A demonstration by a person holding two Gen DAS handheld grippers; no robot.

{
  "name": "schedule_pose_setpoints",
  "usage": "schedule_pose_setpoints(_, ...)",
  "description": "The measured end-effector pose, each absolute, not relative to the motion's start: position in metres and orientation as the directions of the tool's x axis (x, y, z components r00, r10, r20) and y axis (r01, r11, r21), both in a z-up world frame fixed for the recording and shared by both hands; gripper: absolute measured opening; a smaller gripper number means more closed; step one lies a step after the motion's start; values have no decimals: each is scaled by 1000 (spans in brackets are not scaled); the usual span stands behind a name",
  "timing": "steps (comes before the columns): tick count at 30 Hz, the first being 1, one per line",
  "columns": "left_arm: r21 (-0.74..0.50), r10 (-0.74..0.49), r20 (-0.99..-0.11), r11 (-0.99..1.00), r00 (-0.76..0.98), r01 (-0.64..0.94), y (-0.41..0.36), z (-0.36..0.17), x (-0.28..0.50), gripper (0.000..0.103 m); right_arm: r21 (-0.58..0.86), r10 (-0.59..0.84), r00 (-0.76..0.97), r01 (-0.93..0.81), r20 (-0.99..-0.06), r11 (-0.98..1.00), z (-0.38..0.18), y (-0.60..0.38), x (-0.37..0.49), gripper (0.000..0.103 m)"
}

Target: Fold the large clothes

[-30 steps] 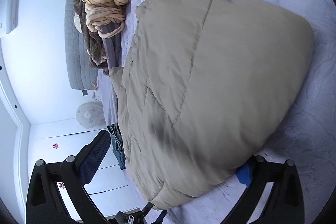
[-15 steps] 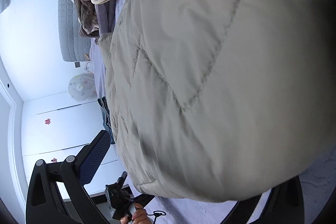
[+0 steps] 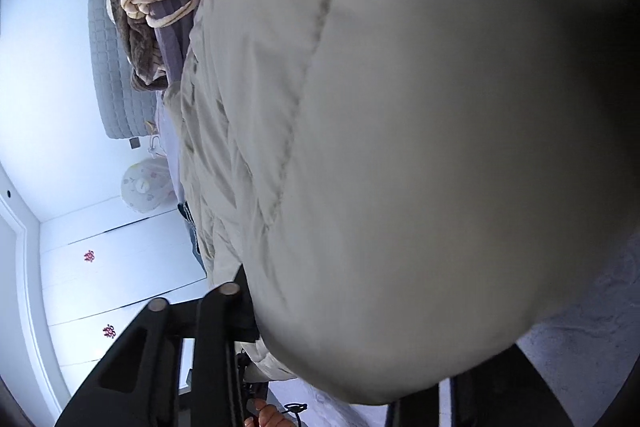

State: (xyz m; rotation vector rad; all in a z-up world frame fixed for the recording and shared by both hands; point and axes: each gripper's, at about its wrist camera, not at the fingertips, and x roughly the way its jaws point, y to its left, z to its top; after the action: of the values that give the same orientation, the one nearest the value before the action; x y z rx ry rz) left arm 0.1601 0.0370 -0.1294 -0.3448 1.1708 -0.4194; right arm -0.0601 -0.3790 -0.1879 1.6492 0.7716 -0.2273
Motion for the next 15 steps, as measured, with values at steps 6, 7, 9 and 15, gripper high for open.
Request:
schedule_pose_setpoints(6,-383,-463,-811,882,357,274,44,-97,136,16,814,353,752,578,-557,55,-161,-370,-70,19)
schedule_pose_setpoints(7,-378,-466,-811,879,354,292,47,-93,131,16,811,355,745,580,-564,70,-157,-368,-75,19)
schedule_pose_setpoints(9,-376,-473,-813,872,339,315,55,-87,121,16,806,359,736,585,-574,90,-150,-362,-85,19)
schedule_pose_setpoints(15,-380,-482,-832,856,274,352,89,-82,80,16,782,370,705,613,-605,111,-133,-332,-130,19)
